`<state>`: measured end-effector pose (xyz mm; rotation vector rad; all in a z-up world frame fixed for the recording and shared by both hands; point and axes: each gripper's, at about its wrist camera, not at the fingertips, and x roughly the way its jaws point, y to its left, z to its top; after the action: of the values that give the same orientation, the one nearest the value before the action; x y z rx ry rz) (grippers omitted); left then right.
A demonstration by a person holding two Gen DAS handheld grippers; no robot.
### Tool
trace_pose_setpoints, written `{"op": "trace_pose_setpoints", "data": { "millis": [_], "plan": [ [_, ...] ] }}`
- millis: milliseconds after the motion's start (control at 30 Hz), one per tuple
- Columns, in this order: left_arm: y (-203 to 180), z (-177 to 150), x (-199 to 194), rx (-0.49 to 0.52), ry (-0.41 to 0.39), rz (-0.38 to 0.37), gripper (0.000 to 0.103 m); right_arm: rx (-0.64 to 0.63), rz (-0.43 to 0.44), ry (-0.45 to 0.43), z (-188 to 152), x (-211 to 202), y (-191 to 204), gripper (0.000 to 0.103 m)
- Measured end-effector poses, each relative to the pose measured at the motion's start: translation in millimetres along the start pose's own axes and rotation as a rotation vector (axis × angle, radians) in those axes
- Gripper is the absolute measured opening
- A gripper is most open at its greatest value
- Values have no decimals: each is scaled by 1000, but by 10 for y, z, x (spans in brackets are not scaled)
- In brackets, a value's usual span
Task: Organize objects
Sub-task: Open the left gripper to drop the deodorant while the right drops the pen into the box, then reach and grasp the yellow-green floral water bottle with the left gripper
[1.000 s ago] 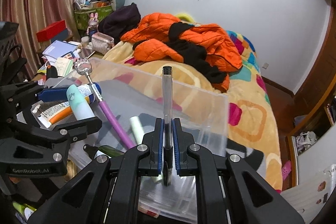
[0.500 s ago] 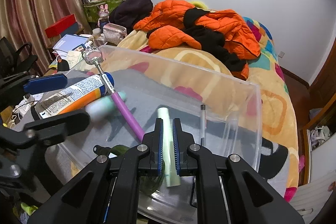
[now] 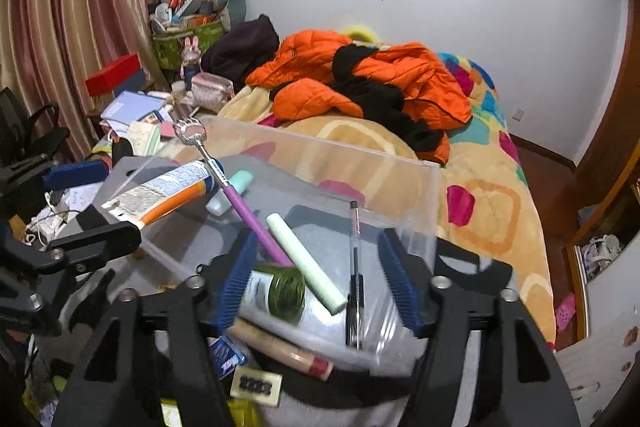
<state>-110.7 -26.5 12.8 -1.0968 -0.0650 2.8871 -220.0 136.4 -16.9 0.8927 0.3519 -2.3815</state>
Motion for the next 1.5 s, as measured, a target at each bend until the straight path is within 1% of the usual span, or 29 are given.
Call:
{"op": "trace_pose_setpoints", "data": {
  "millis": [67, 133, 333, 500, 700, 767, 867, 900, 933, 967, 1000, 1033, 1067, 1200, 1300, 1500],
  "plan": [
    [-26, -72, -56, 15, 4, 1, 84, -1, -15, -9, -62, -94, -3, 64],
    [-55, -142, -99, 29, 13, -15, 84, 7, -18, -10, -141, -173, -22, 64],
    [-256, -384, -125, 81, 72, -54, 84, 64, -25, 10, -422, -357, -148, 64],
    [-471, -595, -127, 131, 120, -112, 84, 115, -38, 32, -630, -441, -272, 64],
    [-704, -839, 47, 213, 228, -177, 85, 162, -31, 57, -824, -462, -348, 64],
    [-750, -881, 122, 216, 269, -213, 86, 178, -27, 65, -871, -449, -365, 64],
    [-822, -919, 228, 231, 309, -228, 85, 192, -24, 75, -943, -443, -377, 64],
    [-842, -925, 264, 235, 323, -237, 83, 194, -25, 76, -954, -446, -376, 64],
    [-862, -933, 293, 237, 336, -248, 72, 198, -25, 76, -970, -449, -378, 64],
    [-893, -942, 317, 247, 342, -251, 67, 201, -23, 77, -981, -452, -379, 64],
    [-912, -943, 303, 261, 328, -245, 62, 207, -19, 79, -992, -452, -380, 64],
    [-943, -948, 281, 278, 320, -251, 51, 211, -17, 82, -999, -446, -381, 64],
    [-955, -952, 260, 288, 316, -244, 49, 216, -15, 85, -1011, -436, -383, 64],
    [-922, -985, 161, 277, 297, -237, 45, 221, 12, 108, -1040, -345, -327, 64],
    [-787, -967, 51, 218, 279, -247, 44, 205, 35, 120, -1023, -256, -218, 64],
    [-474, -856, -284, 119, 171, -221, 44, 179, 94, 151, -962, -19, 23, 64]
  ]
}}
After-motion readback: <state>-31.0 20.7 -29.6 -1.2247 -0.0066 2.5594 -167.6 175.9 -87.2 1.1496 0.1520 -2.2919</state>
